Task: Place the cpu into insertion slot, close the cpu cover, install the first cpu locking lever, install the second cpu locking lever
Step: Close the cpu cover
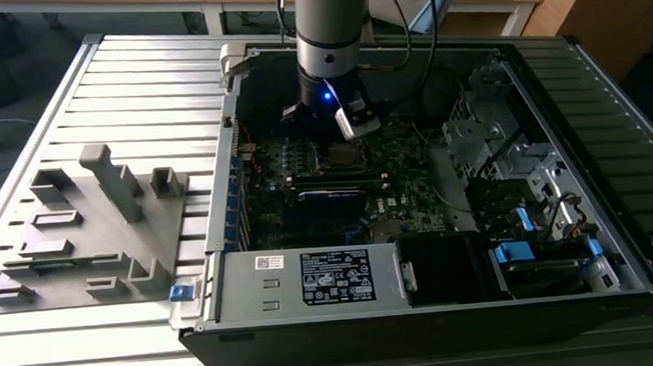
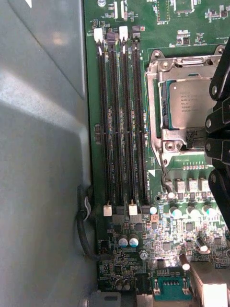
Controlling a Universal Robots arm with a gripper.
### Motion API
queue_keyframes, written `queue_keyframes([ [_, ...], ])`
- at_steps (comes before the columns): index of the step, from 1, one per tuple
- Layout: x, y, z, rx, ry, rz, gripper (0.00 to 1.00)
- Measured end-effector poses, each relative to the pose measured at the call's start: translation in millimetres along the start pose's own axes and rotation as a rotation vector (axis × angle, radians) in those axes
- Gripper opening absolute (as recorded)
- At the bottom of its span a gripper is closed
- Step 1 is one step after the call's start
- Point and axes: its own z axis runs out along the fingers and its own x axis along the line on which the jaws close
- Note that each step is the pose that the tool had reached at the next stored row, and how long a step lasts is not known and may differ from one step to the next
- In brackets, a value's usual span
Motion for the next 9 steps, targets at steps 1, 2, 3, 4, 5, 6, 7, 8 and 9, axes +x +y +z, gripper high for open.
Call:
queue_keyframes([
  [1, 0.0, 0.0, 0.0, 0.0001, 0.0, 0.0, 0.11],
  [2, 0.0, 0.0, 0.1, -0.0001, -0.0001, 0.0, 0.11],
  [3, 0.0, 0.0, 0.2, -0.0002, -0.0001, 0.0, 0.11],
  [4, 0.0, 0.0, 0.3, -0.0002, -0.0001, 0.0, 0.11],
  [5, 0.0, 0.0, 0.7, -0.0001, -0.0003, 0.0, 0.11],
  [6, 0.0, -0.1, 0.8, 0.0, -0.0002, 0.0, 0.11],
  [7, 0.0, -0.1, 0.8, 0.0001, -0.0002, 0.0, 0.11],
  [8, 0.0, -0.1, 0.8, 0.0001, -0.0002, 0.0, 0.11],
  [9, 0.0, 0.0, 0.8, 0.0, -0.0002, 0.0, 0.11],
])
